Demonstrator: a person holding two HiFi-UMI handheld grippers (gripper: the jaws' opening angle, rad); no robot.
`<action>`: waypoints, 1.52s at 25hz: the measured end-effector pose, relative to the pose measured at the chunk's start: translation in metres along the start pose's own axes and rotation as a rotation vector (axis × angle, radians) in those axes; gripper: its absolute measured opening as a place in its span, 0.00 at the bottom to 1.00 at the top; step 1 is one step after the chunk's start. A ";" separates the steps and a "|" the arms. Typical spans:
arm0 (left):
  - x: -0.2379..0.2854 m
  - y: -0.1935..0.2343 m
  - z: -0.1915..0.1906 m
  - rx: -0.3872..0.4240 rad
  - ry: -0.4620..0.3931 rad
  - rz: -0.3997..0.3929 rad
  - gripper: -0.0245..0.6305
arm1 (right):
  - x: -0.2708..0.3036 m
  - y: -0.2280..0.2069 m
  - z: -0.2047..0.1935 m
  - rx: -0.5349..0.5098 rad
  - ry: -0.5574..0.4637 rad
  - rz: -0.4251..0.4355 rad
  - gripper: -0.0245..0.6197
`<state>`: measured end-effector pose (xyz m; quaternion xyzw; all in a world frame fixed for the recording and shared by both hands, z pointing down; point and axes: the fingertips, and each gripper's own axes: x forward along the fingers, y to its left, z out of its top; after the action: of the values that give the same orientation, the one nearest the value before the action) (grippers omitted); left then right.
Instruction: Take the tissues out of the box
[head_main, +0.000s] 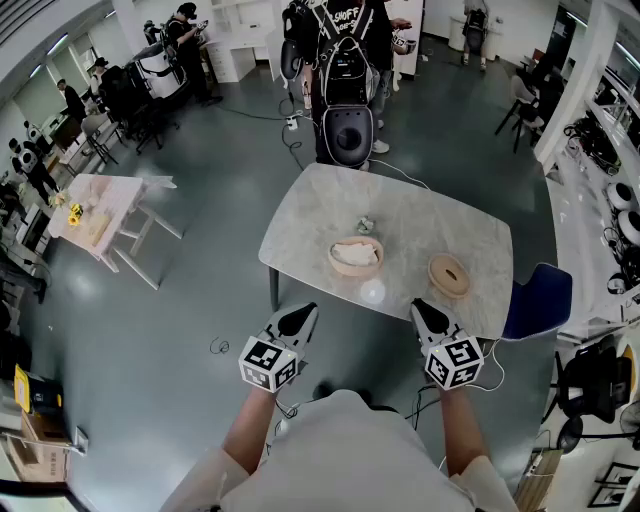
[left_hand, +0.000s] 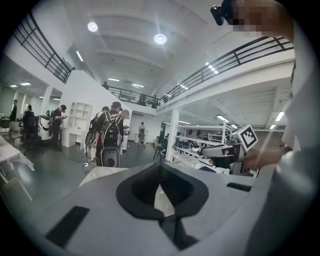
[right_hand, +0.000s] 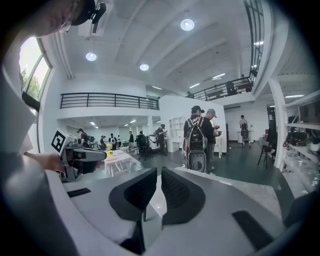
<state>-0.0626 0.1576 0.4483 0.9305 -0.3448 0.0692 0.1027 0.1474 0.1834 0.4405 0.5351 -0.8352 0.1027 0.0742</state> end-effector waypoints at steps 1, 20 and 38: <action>0.000 -0.001 0.000 0.000 0.000 -0.001 0.05 | 0.000 0.000 0.000 0.002 -0.001 0.000 0.12; 0.003 -0.005 -0.003 -0.002 0.012 0.017 0.05 | 0.000 -0.009 0.001 0.013 -0.008 0.006 0.12; -0.001 -0.030 -0.015 -0.030 0.007 0.087 0.05 | -0.017 -0.018 -0.004 0.013 -0.009 0.071 0.18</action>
<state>-0.0447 0.1838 0.4587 0.9126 -0.3858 0.0716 0.1149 0.1708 0.1924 0.4421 0.5062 -0.8532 0.1083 0.0631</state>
